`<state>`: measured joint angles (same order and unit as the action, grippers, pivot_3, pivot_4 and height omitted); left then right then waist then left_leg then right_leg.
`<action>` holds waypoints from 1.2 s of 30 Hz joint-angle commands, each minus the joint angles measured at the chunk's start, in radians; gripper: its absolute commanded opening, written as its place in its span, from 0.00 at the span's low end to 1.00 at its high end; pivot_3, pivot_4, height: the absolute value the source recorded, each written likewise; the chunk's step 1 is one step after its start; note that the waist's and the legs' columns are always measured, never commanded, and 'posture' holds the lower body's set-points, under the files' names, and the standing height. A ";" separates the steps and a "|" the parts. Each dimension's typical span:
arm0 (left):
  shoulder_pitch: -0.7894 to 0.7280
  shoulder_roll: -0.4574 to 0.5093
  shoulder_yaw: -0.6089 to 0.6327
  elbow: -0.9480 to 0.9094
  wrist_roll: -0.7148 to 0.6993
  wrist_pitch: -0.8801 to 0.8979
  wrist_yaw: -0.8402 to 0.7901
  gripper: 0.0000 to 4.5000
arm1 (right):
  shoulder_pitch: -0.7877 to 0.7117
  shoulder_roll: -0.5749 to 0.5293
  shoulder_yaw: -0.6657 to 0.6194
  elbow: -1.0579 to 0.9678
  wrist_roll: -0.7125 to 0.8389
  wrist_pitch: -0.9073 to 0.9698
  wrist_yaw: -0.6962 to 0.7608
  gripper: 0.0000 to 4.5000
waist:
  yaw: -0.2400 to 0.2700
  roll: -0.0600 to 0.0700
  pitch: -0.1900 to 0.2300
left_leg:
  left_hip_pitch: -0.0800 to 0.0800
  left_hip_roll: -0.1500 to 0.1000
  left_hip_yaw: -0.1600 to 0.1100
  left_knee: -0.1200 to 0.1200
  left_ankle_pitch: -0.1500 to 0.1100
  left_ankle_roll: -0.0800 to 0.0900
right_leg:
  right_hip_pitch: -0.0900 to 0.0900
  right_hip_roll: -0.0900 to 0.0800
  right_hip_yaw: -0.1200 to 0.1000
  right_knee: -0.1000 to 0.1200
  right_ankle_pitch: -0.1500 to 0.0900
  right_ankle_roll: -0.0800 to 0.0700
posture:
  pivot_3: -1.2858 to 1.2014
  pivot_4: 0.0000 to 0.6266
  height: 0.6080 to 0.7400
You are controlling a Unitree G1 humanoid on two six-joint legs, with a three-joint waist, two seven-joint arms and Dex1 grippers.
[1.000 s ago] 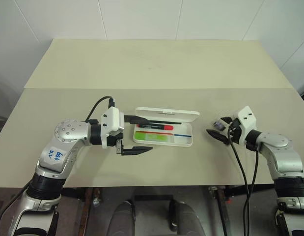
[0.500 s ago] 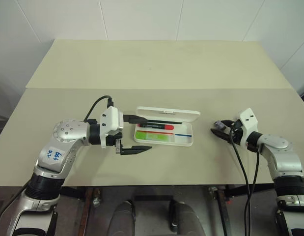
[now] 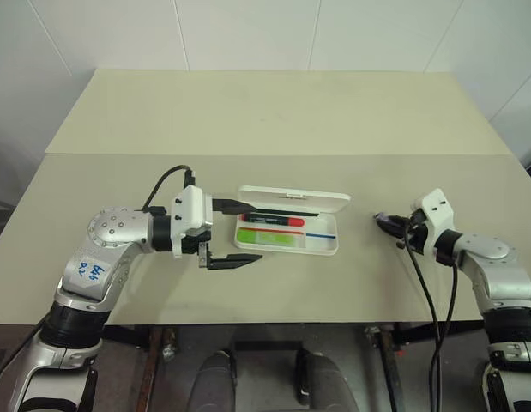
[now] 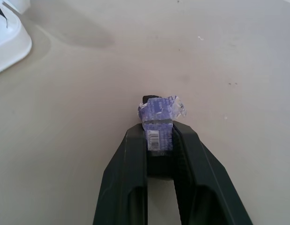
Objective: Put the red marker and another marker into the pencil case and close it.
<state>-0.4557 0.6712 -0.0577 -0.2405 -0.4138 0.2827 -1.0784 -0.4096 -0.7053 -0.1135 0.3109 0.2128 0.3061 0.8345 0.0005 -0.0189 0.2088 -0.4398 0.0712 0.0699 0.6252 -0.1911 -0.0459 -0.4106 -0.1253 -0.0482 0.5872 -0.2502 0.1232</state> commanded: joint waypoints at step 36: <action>0.053 0.048 0.041 -0.017 0.006 -0.053 -0.011 0.98 | -0.172 0.036 0.298 -0.196 0.043 -0.056 0.354 0.08 | -0.001 0.001 0.000 | 0.000 0.000 0.000 -0.005 0.001 0.001 | -0.004 0.001 0.000 0.001 -0.004 -0.006 | 0.52 0.24 1.00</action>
<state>-0.4069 0.7087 -0.0446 -0.2216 -0.3960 0.2301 -1.0932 -0.5599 -0.6668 0.1913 0.1109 0.2572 0.2793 1.1685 -0.0009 -0.0183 0.2093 -0.4401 0.0714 0.0703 0.6204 -0.1905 -0.0451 -0.4142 -0.1247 -0.0483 0.5887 -0.2539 0.1171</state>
